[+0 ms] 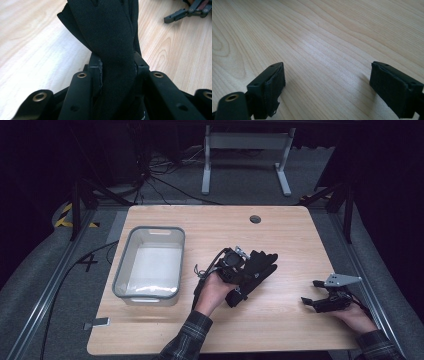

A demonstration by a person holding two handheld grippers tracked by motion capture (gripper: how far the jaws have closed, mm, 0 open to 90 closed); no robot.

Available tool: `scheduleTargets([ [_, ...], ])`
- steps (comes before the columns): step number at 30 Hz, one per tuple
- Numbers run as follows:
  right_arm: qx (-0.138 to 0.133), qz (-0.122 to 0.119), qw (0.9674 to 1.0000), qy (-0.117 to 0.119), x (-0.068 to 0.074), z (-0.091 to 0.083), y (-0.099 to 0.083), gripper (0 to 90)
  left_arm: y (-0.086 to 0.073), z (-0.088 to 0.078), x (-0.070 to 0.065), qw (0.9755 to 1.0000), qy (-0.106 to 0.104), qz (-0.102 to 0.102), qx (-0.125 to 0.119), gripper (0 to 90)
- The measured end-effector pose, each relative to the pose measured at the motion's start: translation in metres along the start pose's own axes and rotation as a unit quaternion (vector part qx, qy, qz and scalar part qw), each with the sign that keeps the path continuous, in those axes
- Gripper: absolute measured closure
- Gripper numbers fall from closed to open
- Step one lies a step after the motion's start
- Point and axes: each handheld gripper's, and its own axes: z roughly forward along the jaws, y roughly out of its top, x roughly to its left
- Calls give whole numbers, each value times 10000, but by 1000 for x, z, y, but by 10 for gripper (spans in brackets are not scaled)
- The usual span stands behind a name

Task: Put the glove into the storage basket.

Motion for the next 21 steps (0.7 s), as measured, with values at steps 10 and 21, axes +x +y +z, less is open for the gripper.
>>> scheduleTargets([
  [10, 0, -3, 10000, 1, 0, 0, 0, 133, -1, -31, 13, 9996, 210, -127, -152, 689],
  [21, 2, -4, 10000, 2, 0, 0, 0, 133, -13, -68, 30, 9975, 576, -294, -274, 688],
])
